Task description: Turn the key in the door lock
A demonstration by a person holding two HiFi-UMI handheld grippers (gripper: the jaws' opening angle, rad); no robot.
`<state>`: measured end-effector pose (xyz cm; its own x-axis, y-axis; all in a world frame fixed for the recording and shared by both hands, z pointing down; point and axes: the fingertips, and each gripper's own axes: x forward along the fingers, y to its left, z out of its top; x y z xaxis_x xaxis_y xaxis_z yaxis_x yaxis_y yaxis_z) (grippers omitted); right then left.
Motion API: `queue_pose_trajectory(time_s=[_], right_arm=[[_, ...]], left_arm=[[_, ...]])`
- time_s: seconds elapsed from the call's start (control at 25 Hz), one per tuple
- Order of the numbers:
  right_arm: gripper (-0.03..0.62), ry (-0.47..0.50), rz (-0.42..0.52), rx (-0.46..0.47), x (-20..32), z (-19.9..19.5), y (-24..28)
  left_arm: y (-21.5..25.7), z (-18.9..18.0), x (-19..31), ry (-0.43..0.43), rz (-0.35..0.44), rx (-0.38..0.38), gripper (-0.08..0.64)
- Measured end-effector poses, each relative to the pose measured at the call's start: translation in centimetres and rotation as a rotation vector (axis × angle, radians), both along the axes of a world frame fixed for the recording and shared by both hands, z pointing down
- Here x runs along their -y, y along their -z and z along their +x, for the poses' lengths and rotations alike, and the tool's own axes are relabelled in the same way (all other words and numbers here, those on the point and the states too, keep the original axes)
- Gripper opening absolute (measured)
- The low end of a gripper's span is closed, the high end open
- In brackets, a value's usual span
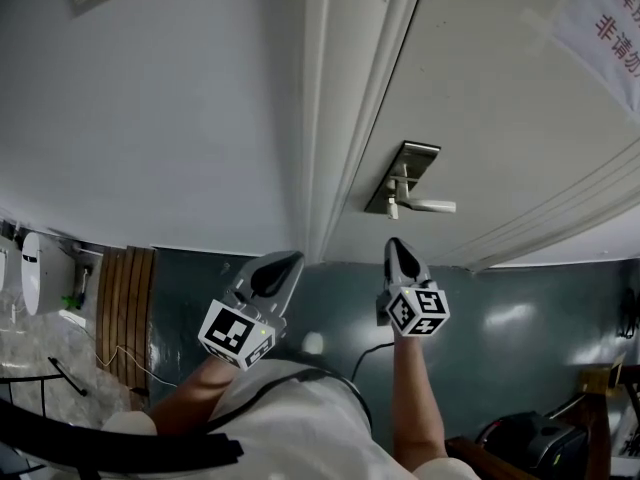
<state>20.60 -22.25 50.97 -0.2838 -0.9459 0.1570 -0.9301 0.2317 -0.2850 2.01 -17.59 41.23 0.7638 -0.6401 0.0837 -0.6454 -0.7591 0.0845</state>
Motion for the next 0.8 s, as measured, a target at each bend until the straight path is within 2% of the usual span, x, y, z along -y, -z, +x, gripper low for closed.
queue_pose_trajectory(time_s=[0.16,0.44,0.8], right_arm=[[0.037,-0.027,-0.027,0.120,2.4,0.4,-1.0],[0.157,-0.086,-0.059,0.288,4.9,0.8,-2.8],[0.188,-0.134,-0.051,0.672,6.3,2.1,-4.0]], left_arm=[[0.1,0.3,1.0,-0.038,-0.008,0.006,0.003],[-0.6,-0.1,1.9,-0.080,-0.027,0.022,0.003],[-0.6,-0.5,3.1,-0.084,-0.031,0.040,0.003]])
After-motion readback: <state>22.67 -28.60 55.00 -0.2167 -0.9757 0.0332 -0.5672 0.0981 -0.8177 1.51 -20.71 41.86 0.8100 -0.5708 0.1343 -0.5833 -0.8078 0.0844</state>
